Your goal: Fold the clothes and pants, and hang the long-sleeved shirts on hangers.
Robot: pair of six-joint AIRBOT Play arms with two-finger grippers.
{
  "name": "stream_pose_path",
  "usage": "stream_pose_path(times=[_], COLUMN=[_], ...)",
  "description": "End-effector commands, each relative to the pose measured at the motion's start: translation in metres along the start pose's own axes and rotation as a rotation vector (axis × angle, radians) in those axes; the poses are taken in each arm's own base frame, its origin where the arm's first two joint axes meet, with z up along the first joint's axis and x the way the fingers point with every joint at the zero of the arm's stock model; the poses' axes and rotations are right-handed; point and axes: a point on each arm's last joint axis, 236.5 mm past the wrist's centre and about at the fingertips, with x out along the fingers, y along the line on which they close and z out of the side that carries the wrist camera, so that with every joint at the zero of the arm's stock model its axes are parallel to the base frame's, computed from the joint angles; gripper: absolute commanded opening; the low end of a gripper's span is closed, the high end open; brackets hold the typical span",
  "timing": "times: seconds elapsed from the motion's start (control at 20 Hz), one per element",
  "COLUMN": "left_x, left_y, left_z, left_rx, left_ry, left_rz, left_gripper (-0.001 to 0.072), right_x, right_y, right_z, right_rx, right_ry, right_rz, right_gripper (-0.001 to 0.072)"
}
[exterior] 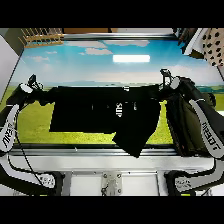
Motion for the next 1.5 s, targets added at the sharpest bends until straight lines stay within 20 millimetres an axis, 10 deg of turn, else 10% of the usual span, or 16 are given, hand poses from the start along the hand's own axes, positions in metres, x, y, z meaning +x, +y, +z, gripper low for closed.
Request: stream_pose_path(times=[0.0, 0.05, 0.25, 0.55, 0.8, 1.15, 1.3, 1.45], left_x=[-0.005, -0.015, -0.084, -0.099, -0.074, -0.033, -0.028, -0.034], left_y=[-0.004, -0.006, 0.016, 0.099, 0.112, 0.072, 0.051, 0.042], left_z=[-0.002, 0.003, 0.009, -0.123, -0.178, -0.172, -0.154, -0.142], left_rx=[0.005, 0.010, 0.005, -0.116, -0.301, -0.329, -0.263, -0.231], left_ry=[0.024, 0.026, -0.041, 0.125, 0.129, 0.144, 0.128, 0.100], left_rz=[-0.008, -0.014, 0.017, 0.185, 0.162, 0.058, 0.038, 0.024], left_gripper=[0.0458, 0.0528, 0.0528, 0.0528, 0.0528, 0.0511, 0.0086, 0.0007], right_x=[-0.003, -0.015, -0.104, -0.187, -0.190, -0.189, -0.178, -0.140], right_y=[0.005, 0.005, -0.012, 0.001, 0.002, 0.008, -0.001, -0.031], right_z=[-0.003, 0.002, 0.023, 0.003, -0.004, 0.001, -0.015, -0.075], right_rx=[0.018, 0.017, -0.008, -0.022, -0.020, -0.007, 0.015, 0.098], right_ry=[0.001, -0.024, -0.185, -0.316, -0.323, -0.340, -0.283, -0.078], right_rz=[0.023, 0.024, -0.028, -0.009, -0.004, 0.025, 0.016, -0.009], right_gripper=[0.0349, 0.0524, 0.0515, 0.0515, 0.0515, 0.0515, 0.0516, 0.0516])
